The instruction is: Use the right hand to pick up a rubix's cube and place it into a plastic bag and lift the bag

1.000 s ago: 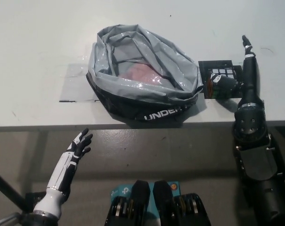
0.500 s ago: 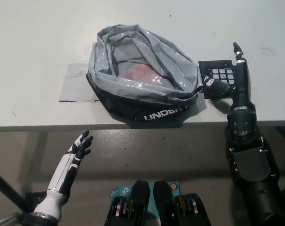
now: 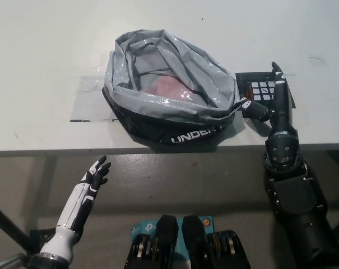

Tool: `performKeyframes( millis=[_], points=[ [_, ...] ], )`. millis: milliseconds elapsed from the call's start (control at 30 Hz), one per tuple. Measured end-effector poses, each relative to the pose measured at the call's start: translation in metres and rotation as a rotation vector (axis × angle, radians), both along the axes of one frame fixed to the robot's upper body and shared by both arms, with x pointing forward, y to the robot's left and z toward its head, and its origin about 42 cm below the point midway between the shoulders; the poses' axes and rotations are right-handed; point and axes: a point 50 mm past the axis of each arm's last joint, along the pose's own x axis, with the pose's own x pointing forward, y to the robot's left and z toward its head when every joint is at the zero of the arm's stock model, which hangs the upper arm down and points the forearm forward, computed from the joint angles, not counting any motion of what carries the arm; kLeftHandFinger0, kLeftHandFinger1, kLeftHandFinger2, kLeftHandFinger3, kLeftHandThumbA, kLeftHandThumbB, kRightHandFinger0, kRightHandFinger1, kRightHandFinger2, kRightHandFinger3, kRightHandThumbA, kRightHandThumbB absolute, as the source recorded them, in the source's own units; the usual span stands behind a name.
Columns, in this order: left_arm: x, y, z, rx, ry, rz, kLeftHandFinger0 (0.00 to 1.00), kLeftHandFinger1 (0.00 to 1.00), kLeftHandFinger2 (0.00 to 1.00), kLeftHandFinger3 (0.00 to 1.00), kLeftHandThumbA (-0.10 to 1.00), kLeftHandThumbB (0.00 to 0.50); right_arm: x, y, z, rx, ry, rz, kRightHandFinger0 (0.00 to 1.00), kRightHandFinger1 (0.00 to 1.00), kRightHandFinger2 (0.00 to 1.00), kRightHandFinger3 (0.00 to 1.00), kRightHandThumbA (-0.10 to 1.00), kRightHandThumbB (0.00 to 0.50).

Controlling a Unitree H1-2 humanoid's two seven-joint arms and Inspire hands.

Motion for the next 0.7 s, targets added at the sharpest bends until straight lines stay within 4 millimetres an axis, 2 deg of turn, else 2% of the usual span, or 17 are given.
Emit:
performKeyframes(
  millis=[400, 600, 700],
  points=[
    [0.0002, 0.0007, 0.0004, 0.007, -0.007, -0.001, 1.0, 1.0, 1.0, 1.0, 1.0, 0.186, 0.0016, -0.0016, -0.0001, -0.004, -0.004, -0.028, 1.0, 1.0, 1.0, 1.0, 0.75, 0.488],
    [0.0005, 0.0006, 0.0009, 0.007, -0.009, -0.002, 1.0, 1.0, 1.0, 1.0, 1.0, 0.209, 0.0015, -0.0021, -0.003, -0.006, 0.004, -0.039, 1.0, 1.0, 1.0, 1.0, 0.72, 0.477],
    [0.0007, 0.0006, 0.0011, 0.007, -0.01, -0.002, 1.0, 1.0, 1.0, 1.0, 1.0, 0.203, 0.0013, -0.0025, -0.007, -0.007, 0.017, -0.043, 1.0, 1.0, 1.0, 1.0, 0.7, 0.482]
  ],
)
